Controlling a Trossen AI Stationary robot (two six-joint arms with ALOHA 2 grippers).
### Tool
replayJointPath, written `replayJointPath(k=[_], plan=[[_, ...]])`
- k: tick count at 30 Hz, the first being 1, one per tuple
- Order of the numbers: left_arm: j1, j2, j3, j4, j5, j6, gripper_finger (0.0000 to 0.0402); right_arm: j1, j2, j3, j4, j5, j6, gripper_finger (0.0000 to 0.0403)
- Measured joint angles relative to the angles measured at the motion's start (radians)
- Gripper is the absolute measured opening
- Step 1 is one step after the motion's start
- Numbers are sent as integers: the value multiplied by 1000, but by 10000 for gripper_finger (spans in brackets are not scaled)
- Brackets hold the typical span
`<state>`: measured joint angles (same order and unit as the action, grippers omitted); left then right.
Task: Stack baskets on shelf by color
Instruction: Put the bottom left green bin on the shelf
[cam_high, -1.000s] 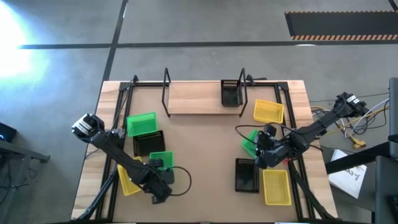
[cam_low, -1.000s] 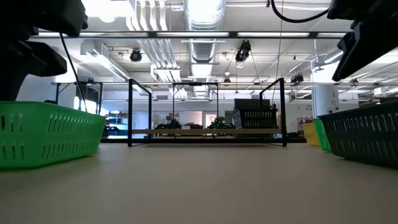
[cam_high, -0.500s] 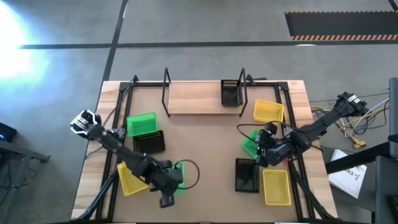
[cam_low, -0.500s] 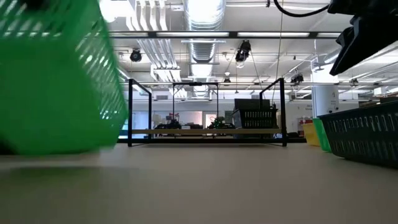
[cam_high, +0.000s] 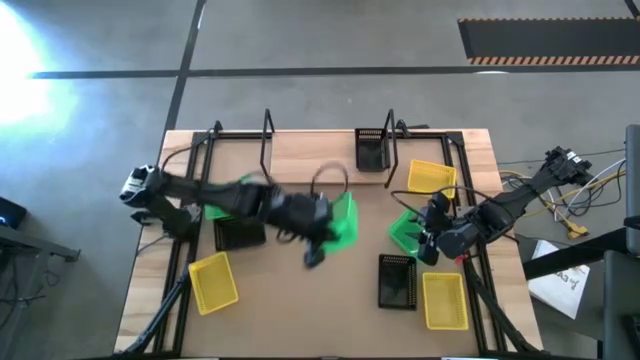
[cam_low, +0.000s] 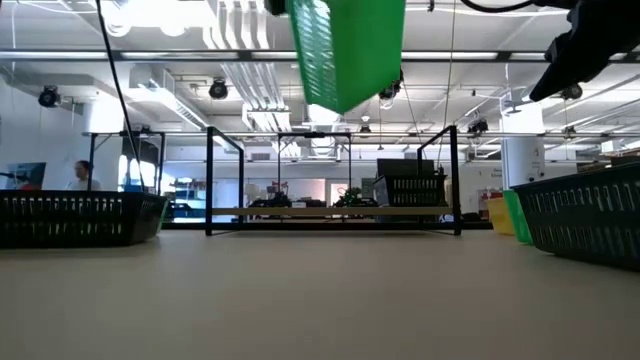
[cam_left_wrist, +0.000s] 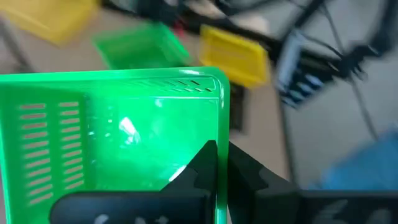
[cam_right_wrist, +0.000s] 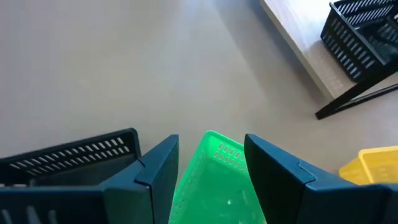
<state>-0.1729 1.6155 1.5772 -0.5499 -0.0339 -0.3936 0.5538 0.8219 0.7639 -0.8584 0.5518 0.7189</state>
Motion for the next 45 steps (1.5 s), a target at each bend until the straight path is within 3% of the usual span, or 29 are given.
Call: replayJointPath(k=[11, 17, 25, 37, 45], plan=[[337, 4, -26, 13, -162, 329, 0, 0, 8, 1, 4, 0, 97, 176], [450, 40, -35, -200, -163, 437, 0, 0, 25, 1, 4, 24, 146, 176], [483, 107, -106, -287, -162, 605, 0, -1, 51, 1, 12, 137, 232, 176], [548, 111, -234, -283, -161, 674, 0, -3, 94, 1, 26, 140, 303, 176], [572, 120, -280, -236, -161, 814, 0, -3, 98, 1, 35, 139, 303, 176]])
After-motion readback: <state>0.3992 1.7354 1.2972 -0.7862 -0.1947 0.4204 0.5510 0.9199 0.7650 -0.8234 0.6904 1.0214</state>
